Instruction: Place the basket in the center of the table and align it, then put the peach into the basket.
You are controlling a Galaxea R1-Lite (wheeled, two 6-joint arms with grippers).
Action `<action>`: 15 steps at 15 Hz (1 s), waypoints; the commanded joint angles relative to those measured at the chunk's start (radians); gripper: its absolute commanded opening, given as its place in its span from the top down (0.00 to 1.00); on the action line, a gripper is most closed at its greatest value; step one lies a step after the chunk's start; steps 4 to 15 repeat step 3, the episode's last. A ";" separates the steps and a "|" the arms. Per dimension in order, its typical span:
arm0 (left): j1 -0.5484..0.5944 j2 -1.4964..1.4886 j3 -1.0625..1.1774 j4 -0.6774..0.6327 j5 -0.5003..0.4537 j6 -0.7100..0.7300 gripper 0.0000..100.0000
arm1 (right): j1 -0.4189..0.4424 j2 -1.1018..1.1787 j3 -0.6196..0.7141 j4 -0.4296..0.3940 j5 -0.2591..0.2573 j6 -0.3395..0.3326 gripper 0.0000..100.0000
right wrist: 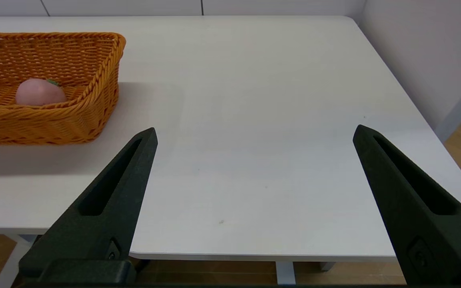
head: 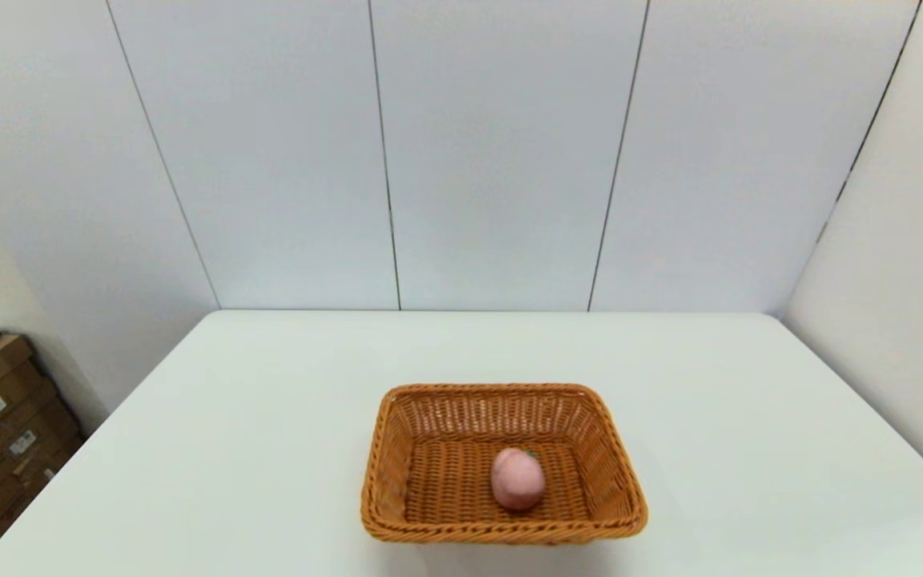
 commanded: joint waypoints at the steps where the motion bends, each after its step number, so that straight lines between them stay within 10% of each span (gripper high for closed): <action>1: 0.000 0.000 -0.001 0.002 0.000 -0.001 0.00 | 0.000 0.000 0.000 0.001 0.001 0.000 0.00; 15: 0.000 0.000 -0.001 0.002 0.000 0.001 0.00 | 0.000 -0.001 0.000 0.001 0.000 0.000 0.00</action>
